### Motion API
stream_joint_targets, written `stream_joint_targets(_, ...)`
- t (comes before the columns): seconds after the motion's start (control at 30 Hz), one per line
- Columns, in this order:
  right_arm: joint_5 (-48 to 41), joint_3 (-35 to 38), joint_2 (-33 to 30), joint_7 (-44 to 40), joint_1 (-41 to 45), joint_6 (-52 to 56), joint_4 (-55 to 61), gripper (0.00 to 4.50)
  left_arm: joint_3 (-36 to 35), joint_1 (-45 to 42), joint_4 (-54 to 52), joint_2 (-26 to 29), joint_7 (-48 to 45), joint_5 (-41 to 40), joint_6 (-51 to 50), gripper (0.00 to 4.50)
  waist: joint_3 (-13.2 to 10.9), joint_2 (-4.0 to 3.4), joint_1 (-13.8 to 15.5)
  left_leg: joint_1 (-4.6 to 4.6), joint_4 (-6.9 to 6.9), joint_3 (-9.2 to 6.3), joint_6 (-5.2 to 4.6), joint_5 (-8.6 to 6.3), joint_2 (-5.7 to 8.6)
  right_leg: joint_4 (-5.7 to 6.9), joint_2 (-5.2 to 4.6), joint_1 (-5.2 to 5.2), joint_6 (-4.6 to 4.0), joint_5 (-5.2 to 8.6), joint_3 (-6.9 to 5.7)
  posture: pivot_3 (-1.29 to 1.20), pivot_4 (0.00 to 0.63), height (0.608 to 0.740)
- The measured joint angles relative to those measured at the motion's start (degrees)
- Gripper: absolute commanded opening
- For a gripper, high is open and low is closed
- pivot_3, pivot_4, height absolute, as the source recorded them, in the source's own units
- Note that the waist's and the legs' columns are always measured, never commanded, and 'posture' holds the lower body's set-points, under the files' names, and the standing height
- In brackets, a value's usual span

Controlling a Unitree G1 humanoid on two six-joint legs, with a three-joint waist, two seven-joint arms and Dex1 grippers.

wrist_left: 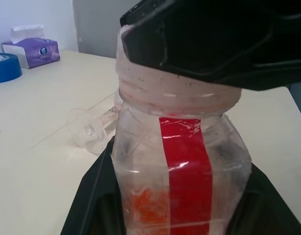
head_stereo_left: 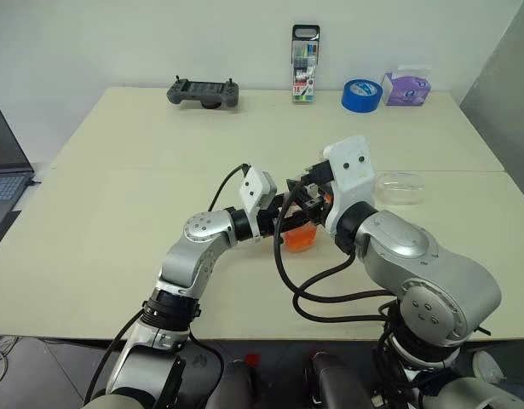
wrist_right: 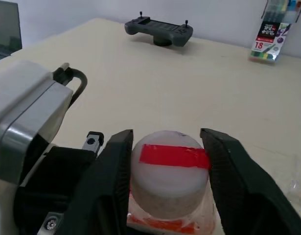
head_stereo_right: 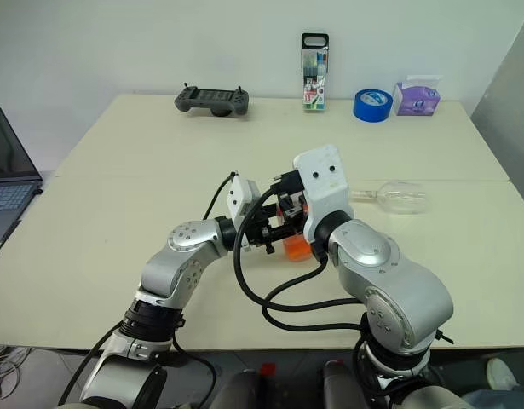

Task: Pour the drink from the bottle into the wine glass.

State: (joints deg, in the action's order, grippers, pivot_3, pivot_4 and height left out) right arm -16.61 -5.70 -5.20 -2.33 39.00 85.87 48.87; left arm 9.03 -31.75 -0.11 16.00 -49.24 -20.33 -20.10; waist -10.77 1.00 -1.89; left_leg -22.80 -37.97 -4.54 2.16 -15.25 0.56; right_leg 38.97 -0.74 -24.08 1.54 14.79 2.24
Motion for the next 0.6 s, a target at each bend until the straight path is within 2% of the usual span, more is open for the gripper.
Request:
stream_joint_targets(0.1,-3.6,0.2,-10.2,-10.4,0.8,-7.9,-3.9,1.81,0.0,-0.4,0.0,-0.3,0.5,0.0,0.2,1.78,0.0,0.0,0.0,0.0,-0.01,0.02,-0.04,0.0,0.11,-0.05,0.1,0.05,0.01,0.0,-0.02,0.0,0.15,0.74)
stream_joint_targets(0.13,-6.5,2.0,-14.7,-17.3,0.6,-13.1,-7.2,1.81,0.0,-0.3,-0.3,-0.4,0.5,0.0,0.4,1.78,0.0,0.02,0.1,0.0,-0.01,0.08,-0.05,0.0,0.14,-0.1,0.11,0.09,0.01,0.0,-0.03,0.0,0.15,0.74)
stream_joint_targets(0.23,-12.2,7.0,-19.6,-32.6,0.3,-24.2,-17.3,1.81,0.1,-0.4,-1.9,-0.6,0.8,-0.1,0.3,1.77,0.0,0.03,0.0,0.02,0.01,0.21,-0.08,-0.01,0.11,-0.11,0.13,0.11,0.01,0.0,0.02,0.0,0.15,0.74)
stream_joint_targets(0.37,-15.0,5.7,-27.9,-53.0,3.8,-35.2,-32.0,1.81,1.8,0.4,-3.6,-1.1,0.8,-0.2,-0.8,1.76,0.0,0.03,0.0,0.04,0.01,0.26,-0.09,-0.02,0.04,-0.06,0.2,0.08,0.0,0.0,0.05,0.0,0.15,0.74)
stream_joint_targets(0.47,-14.9,3.7,-29.4,-63.0,7.3,-41.9,-41.0,1.81,1.9,0.5,-4.5,-1.2,0.9,-0.8,-1.1,1.76,0.0,0.03,-0.1,0.1,0.01,0.24,-0.09,-0.02,-0.11,0.0,0.33,0.08,0.0,-0.01,0.03,0.0,0.15,0.74)
stream_joint_targets(0.6,-13.1,0.9,-28.6,-69.3,11.1,-48.6,-49.7,1.81,1.6,0.9,-5.1,-0.9,2.2,-1.0,-1.2,1.76,0.0,0.03,-0.1,0.09,0.02,0.2,-0.08,-0.02,-0.19,0.02,0.42,0.06,-0.03,-0.03,-0.01,0.0,0.15,0.74)
